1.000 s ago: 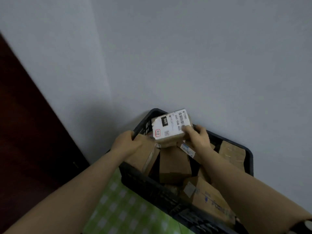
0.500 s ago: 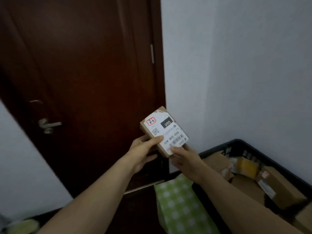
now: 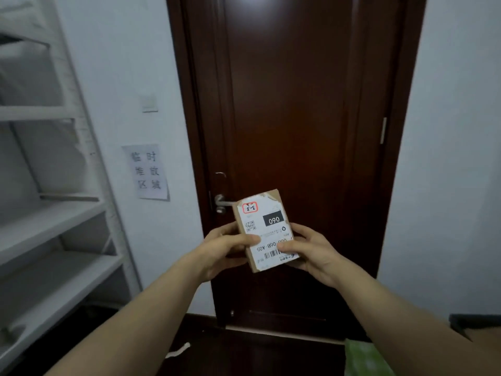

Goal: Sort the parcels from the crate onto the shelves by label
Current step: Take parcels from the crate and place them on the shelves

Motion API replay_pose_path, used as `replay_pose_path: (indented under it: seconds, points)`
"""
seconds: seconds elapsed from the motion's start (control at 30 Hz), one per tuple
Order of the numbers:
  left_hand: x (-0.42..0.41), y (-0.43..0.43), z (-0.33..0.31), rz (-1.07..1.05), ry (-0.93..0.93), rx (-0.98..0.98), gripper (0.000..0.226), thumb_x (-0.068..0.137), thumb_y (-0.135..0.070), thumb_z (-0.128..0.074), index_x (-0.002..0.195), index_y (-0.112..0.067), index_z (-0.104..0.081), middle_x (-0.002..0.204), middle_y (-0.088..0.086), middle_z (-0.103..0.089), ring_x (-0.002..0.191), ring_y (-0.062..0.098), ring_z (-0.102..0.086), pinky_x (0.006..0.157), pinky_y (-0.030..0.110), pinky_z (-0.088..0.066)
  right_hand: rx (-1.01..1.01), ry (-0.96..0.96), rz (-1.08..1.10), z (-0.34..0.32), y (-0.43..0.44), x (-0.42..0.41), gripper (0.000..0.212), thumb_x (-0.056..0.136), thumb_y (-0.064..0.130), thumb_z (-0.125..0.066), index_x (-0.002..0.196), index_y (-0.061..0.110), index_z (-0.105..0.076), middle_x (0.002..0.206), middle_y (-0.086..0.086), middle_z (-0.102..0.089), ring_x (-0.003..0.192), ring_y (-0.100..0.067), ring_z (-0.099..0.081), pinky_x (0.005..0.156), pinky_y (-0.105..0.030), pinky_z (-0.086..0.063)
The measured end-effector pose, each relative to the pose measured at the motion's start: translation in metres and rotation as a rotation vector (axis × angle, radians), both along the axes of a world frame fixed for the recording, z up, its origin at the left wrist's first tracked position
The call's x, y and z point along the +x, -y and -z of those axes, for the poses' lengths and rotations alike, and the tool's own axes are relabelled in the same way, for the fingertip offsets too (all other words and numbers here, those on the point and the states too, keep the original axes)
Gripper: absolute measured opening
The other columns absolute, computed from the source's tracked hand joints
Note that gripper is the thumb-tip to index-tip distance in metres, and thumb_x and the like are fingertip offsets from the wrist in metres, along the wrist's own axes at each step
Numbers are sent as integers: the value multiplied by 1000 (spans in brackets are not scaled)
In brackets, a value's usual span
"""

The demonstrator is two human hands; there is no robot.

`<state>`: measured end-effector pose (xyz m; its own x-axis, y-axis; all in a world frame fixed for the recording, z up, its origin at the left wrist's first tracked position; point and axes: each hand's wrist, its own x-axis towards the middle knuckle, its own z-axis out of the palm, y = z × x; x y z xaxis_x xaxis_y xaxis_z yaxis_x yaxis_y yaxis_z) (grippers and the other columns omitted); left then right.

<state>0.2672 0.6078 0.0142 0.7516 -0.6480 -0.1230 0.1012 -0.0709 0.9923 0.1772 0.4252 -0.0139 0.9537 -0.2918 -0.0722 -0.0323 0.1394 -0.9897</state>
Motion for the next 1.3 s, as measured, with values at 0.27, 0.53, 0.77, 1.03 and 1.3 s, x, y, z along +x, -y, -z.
replay_pose_path:
  seconds: [0.27,0.53,0.77,1.03,1.3]
  points:
    - [30,-93,-32,-159,685,545,111,68,-21,-84,153,-17,-12,158,3,-16,145,19,-16,117,31,-19,-714,-30,-177,-58,-77,51,83,64,3,-80,137,25,-48,119,0,-55,107,-16,-57,93,-26,-48]
    - [47,-153,-37,-85,408,462,55,67,-15,-86,114,-15,-58,108,5,-68,104,24,-65,80,28,-54,-608,204,-227,-86,-139,79,88,74,-1,-73,146,28,-31,128,0,-41,122,-13,-42,92,-19,-36]
    - [47,-188,-27,-257,102,5,37,82,-26,-73,115,-13,-65,105,4,-73,96,17,-68,91,31,-51,-236,57,-244,-53,-174,88,90,71,11,-73,147,29,-30,132,-5,-55,123,-20,-48,106,-52,-34]
    - [35,-208,-31,-225,32,-69,30,84,-1,-65,112,-11,-64,109,6,-72,97,16,-66,93,29,-50,-189,153,-380,-54,-196,96,65,81,-1,-58,134,36,-50,109,0,-72,116,-29,-59,106,-45,-42]
    - [30,-225,-36,-177,26,-105,47,70,11,-67,112,-10,-64,113,9,-70,106,20,-64,96,30,-50,-161,196,-497,-60,-200,96,77,71,0,-60,138,35,-46,112,-2,-71,108,-17,-60,98,-32,-46]
